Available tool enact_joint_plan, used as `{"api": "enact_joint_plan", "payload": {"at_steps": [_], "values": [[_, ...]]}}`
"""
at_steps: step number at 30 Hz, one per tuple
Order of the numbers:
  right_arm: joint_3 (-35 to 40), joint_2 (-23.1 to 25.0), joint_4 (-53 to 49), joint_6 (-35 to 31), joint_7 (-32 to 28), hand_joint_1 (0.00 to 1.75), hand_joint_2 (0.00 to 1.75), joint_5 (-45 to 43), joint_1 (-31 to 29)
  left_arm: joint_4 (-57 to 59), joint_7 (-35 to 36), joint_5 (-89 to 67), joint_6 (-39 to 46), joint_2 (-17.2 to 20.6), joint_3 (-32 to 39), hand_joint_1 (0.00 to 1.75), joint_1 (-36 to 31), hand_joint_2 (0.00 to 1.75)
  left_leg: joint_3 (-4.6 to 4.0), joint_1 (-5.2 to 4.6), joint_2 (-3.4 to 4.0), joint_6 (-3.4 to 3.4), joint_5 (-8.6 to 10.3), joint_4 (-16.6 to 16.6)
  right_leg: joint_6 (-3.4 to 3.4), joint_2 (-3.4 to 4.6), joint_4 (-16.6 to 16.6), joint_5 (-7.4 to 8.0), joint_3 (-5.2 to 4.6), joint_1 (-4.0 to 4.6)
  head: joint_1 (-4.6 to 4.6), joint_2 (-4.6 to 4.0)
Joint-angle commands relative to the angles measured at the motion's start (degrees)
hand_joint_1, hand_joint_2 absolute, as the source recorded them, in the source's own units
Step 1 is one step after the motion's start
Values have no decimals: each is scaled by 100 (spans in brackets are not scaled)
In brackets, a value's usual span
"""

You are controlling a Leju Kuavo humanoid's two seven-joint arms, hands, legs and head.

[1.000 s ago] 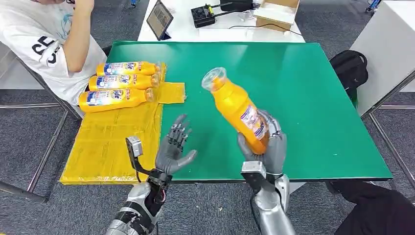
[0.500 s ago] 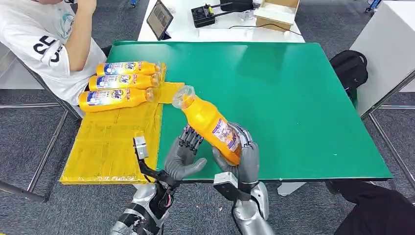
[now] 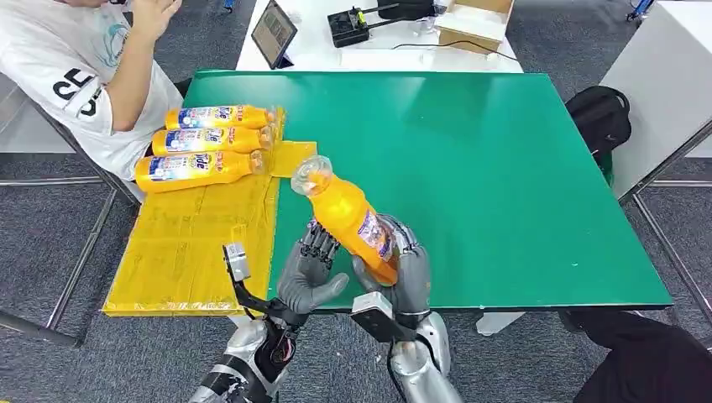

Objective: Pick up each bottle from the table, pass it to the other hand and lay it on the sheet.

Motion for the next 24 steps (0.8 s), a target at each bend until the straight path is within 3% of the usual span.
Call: {"api": "enact_joint_plan", "payload": {"at_steps": [1, 17, 24], "values": [[1461, 72, 1322, -261, -65, 175, 175, -57, -259, 767, 61, -179, 413, -66, -250, 0, -433, 175, 42, 5, 16, 4, -18, -3, -20, 9, -5, -12, 38, 9, 0, 0], [1848, 72, 1730, -318, 5, 175, 175, -222, -419, 1151, 78, 91, 958, -66, -492, 0, -758, 175, 18, 5, 0, 3, -10, 1, -14, -7, 0, -10, 17, 7, 0, 0], [1817, 72, 1849, -229, 29, 175, 175, -212, -491, 587, 14, 374, 753, -66, -154, 0, -631, 175, 31, 4, 3, 7, -18, 5, -19, -5, 4, -18, 27, 8, 0, 0]]}}
